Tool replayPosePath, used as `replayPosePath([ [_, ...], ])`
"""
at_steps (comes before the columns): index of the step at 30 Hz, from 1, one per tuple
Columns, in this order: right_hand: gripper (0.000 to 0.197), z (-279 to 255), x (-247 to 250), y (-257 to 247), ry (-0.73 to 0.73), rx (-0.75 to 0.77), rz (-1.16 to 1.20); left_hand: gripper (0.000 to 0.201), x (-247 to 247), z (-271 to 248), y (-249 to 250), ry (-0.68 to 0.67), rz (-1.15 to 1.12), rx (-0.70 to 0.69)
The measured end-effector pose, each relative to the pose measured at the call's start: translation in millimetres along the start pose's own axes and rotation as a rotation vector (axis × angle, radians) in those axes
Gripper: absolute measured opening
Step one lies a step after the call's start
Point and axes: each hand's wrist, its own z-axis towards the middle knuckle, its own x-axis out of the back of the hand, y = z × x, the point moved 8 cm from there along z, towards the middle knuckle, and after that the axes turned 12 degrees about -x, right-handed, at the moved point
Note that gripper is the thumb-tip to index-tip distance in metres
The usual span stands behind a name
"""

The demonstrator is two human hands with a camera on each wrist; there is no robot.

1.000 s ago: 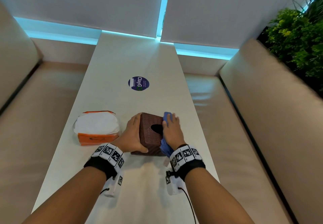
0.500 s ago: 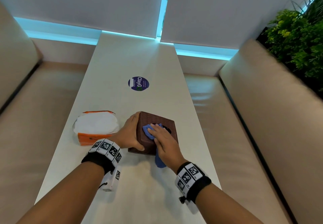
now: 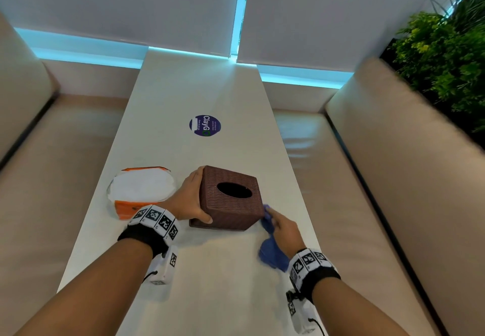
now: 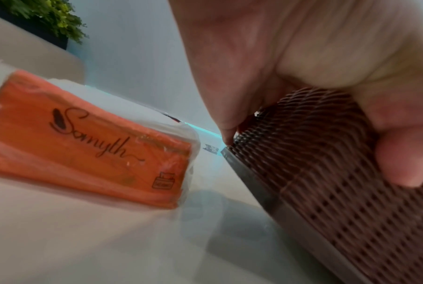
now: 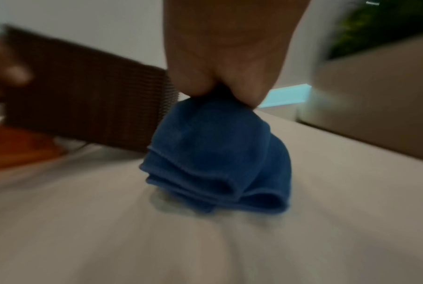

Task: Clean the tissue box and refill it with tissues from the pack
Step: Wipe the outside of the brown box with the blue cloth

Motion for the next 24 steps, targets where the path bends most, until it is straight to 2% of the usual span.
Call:
replayPosePath([
  [2, 0.044, -4.0, 19.5, -16.1, 0.124, -0.007, 0.134, 0.132, -2.2, -2.2, -1.0, 0.0, 0.009, -0.003],
  [5, 0.043, -14.0, 37.6, -79.3, 0.198, 0.119, 0.281, 0.13, -6.1, -0.7, -1.5, 0.011, 0.024, -0.007],
  [7, 0.044, -9.5, 25.7, -116.5, 0.092, 0.175, 0.173, 0.13, -7.4, 2.8, -2.6, 0.023, 0.028, -0.003],
  [10, 0.055, 8.0, -16.8, -124.4, -0.123, 0.079, -0.229, 0.126, -9.9, 10.0, 1.9, 0.032, 0.032, -0.042],
  [13, 0.057, 17.3, -35.0, -116.5, -0.095, 0.033, -0.444, 0.125, -9.2, 11.9, 2.2, 0.039, 0.03, -0.049],
  [16, 0.056, 7.0, -54.9, -138.9, -0.14, 0.144, -0.506, 0.127, -7.9, 11.8, -7.4, 0.057, -0.001, 0.005],
  [19, 0.052, -7.4, -79.8, -162.2, -0.208, 0.23, -0.535, 0.109, -16.8, 12.4, -12.0, 0.007, -0.045, 0.06],
  [20, 0.051, -5.4, -81.4, -164.0, -0.183, 0.218, -0.542, 0.104, -17.5, 13.7, -11.4, 0.003, -0.048, 0.064],
  [24, 0.05, 17.5, -67.3, -154.2, -0.031, 0.049, -0.492, 0.12, -8.5, 12.6, -10.0, 0.078, -0.059, 0.062],
])
